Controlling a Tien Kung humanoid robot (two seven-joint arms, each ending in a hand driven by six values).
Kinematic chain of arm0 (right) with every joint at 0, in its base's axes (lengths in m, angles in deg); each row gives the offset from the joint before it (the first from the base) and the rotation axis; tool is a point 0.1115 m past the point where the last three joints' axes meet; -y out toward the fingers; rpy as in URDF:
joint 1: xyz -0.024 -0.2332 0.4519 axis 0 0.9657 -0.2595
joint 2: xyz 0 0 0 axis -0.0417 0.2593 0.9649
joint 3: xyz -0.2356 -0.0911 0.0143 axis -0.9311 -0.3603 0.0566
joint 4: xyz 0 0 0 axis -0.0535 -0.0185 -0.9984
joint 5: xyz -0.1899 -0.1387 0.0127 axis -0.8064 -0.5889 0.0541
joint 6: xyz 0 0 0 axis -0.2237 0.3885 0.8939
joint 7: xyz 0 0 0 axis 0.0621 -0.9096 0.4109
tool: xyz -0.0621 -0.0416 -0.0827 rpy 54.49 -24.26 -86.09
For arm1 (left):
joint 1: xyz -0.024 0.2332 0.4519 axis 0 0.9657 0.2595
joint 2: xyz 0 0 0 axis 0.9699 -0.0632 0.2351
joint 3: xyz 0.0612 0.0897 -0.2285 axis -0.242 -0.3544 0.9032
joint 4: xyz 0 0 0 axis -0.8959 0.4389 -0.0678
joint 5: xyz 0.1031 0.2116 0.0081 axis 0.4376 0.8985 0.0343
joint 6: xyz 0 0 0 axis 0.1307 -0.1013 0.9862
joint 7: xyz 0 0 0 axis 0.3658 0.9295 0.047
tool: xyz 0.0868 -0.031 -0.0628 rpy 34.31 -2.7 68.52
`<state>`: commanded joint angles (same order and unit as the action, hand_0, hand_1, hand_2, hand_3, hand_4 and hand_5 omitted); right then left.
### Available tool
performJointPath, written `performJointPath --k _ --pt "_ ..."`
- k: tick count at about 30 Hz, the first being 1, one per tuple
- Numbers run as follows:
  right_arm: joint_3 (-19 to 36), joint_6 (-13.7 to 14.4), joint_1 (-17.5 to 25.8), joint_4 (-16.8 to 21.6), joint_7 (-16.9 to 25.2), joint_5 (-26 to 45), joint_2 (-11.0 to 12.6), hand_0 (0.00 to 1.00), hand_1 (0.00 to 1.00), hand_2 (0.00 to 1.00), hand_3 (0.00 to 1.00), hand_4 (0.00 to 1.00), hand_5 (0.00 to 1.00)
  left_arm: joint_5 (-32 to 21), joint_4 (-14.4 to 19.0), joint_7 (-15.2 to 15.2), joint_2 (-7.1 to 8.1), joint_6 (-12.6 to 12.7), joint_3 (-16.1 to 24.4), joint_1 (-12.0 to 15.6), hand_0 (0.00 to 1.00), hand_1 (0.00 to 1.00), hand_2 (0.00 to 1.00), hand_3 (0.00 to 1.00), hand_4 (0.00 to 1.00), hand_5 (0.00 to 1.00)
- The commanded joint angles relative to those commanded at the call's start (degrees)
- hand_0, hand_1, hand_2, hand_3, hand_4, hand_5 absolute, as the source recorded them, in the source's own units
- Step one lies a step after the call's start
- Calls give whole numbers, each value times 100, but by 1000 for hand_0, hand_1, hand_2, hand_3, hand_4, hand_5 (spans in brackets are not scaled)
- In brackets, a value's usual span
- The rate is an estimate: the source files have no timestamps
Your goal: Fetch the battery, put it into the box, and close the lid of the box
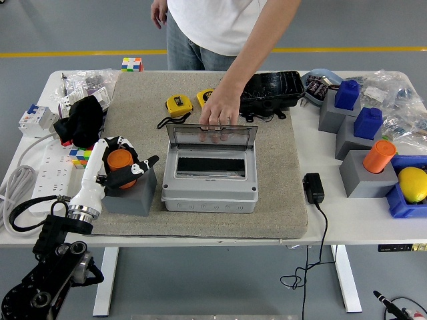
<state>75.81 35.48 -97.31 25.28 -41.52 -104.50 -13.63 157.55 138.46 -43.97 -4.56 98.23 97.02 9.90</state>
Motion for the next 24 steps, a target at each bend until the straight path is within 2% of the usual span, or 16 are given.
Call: performJointPath --k 4,5,7,22,24 --pt "16 1 0 0 -2 -12 -3 867 793 773 849 998 998 -242 -66 -179 -7 260 -86 -21 62 67 121 118 998 192" --pt "24 0 -1 0 -3 -19 -5 867 793 774 848 998 998 -296 -82 -219 -4 319 -112 -29 24 20 74 67 998 147" --pt "32 -1 -5 0 -3 -26 -6 867 793 774 848 998 998 -367 -106 -270 0 392 -151 -49 24 20 74 67 998 147" --pt "86 -2 -4 0 -10 -67 -13 868 794 774 848 998 998 -466 -62 -344 25 570 -254 -164 8 2 49 44 998 123" --pt "76 0 -10 0 -9 -59 -11 868 795 774 848 998 998 -455 -6 -326 61 580 -256 -199 17 2 49 42 998 91"
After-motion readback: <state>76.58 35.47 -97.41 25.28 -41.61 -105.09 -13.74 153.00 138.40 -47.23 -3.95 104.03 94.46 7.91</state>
